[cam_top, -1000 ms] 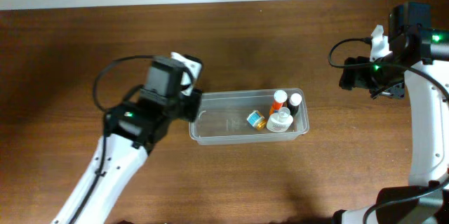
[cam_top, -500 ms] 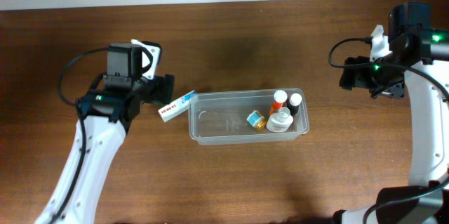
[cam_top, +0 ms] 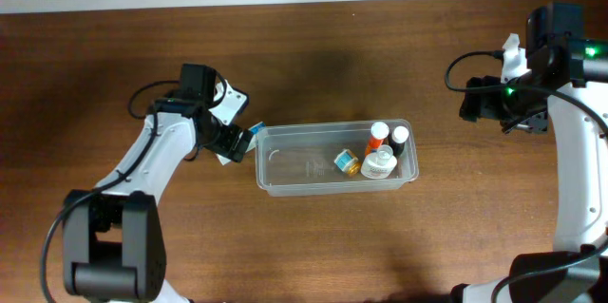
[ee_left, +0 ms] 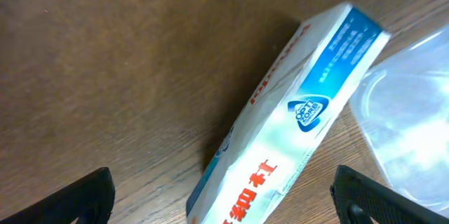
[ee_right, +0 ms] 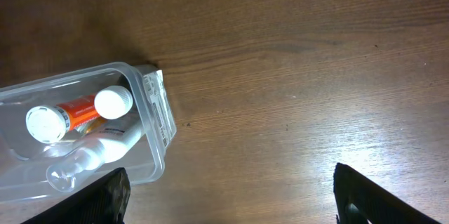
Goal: Pack container
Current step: 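Lower the Panadol box into the container's left side and release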
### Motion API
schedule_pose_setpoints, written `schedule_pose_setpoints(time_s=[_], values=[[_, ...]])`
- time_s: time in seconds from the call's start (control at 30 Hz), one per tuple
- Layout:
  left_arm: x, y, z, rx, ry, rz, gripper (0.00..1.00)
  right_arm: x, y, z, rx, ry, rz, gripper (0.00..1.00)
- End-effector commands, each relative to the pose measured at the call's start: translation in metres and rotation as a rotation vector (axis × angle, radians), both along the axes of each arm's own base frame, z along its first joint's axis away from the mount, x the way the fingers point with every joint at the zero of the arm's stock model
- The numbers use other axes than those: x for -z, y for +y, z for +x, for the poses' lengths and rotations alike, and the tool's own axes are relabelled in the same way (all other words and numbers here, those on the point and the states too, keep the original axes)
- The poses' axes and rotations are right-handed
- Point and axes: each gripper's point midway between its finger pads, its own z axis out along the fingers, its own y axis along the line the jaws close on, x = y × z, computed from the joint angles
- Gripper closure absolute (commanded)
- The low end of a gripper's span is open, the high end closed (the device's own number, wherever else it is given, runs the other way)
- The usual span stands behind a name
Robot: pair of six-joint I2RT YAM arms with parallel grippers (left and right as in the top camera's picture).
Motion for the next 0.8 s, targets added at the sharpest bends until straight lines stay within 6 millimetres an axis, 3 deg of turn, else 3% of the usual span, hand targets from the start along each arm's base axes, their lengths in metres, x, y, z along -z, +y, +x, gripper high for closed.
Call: schedule_pose_setpoints(time_s=[0.0, 0.07, 0.17, 0.2, 0.27, 0.53, 0.67, 0.73, 0.77], values=[[0.017, 0.0, -0.008, 0.024, 0.06, -0.002, 0.02, -0.001, 0.001, 0.0, -0.007, -0.009, 0.01, 0.16], [0.025, 0.001, -0.012, 0.023, 0.09, 0.001, 0.09, -0.001, 0.002, 0.0, -0.007, -0.009, 0.01, 0.16], [0.032, 0.001, -0.014, 0.016, 0.111, 0.001, 0.28, -0.001, 0.002, -0.001, -0.007, -0.008, 0.01, 0.16], [0.033, 0.001, -0.015, 0.016, 0.116, 0.002, 0.41, -0.001, 0.002, -0.001, -0.007, -0.008, 0.01, 0.16], [0.033, 0.001, -0.016, 0.015, 0.118, 0.001, 0.55, -0.001, 0.002, -0.001, -0.007, -0.008, 0.01, 0.16], [0.03, 0.002, -0.021, -0.065, 0.148, -0.012, 0.7, -0.001, 0.002, -0.001, -0.007, -0.008, 0.01, 0.16], [-0.028, -0.004, 0.001, -0.093, 0.015, -0.045, 0.73, -0.001, 0.002, -0.001, -0.007, -0.008, 0.01, 0.16], [-0.062, -0.012, 0.008, -0.071, -0.074, -0.061, 0.73, -0.001, 0.002, -0.001, -0.007, -0.008, 0.01, 0.16], [-0.088, -0.019, 0.009, -0.038, -0.146, -0.071, 0.74, -0.001, 0.002, -0.001, -0.007, -0.008, 0.01, 0.16]])
